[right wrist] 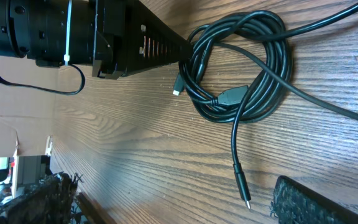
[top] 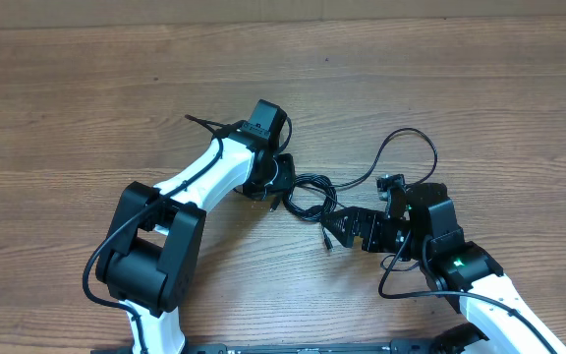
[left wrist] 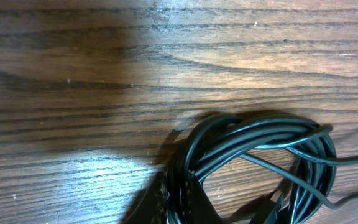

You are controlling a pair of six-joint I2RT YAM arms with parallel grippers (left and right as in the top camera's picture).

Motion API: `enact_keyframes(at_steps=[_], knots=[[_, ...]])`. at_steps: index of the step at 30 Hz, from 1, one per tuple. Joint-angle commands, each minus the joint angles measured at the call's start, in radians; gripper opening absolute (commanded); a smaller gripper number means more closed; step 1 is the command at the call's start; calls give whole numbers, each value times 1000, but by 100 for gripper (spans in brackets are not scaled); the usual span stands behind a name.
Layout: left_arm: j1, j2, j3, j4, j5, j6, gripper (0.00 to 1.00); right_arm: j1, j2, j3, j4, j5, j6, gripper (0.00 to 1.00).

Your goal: Untangle cables

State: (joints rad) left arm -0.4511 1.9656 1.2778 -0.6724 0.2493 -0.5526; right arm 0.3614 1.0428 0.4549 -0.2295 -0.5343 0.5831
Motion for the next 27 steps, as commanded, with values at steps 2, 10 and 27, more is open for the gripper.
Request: enact_keyframes(at_steps=[2,10,27], knots=[[0,4,-7,0,-75,-19,4,-3,1,10,-6,10,-3,100],[28,-16,15,-8,1,163,4,-3,1,10,-12,10,-3,100],[39,-397,26,-64,42,394,4,-4,0,19,32,-122,53,100]])
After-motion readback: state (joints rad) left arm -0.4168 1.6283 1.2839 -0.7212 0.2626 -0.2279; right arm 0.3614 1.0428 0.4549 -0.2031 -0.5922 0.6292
